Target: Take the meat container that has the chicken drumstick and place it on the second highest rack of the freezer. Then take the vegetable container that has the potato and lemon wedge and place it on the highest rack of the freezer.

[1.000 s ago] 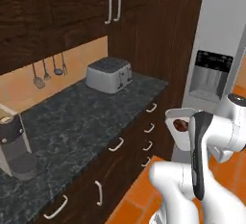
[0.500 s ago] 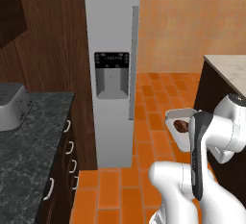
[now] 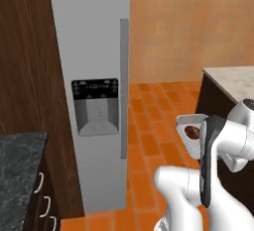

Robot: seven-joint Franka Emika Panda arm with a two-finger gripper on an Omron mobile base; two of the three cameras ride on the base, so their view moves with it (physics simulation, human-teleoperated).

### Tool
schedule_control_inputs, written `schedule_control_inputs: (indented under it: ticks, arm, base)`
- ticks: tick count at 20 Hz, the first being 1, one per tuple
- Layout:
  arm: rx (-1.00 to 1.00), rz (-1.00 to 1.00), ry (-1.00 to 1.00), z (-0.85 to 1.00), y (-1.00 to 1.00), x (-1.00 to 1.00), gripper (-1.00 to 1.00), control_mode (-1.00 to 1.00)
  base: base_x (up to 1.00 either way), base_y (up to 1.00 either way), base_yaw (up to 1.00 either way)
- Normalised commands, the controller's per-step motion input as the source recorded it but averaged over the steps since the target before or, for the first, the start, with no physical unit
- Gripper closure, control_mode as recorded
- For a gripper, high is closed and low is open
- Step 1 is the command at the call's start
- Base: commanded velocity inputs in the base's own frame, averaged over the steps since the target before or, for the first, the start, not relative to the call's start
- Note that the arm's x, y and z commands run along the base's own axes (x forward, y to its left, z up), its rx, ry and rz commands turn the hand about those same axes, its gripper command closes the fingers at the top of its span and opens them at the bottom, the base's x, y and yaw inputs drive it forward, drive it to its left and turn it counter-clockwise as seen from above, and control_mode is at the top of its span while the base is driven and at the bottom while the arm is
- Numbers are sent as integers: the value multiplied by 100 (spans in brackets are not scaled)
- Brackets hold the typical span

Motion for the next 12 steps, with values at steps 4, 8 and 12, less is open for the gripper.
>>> schedule_control_inputs:
  ticks: [4,8,12]
  arm:
    - [0,0,0,0,0,0,100,100]
    - [0,0,0,0,0,0,100,100]
    - [0,0,0,0,0,0,100,100]
  base:
    - [100,-90,5]
    - [100,-79,12]
    - [100,-52,12]
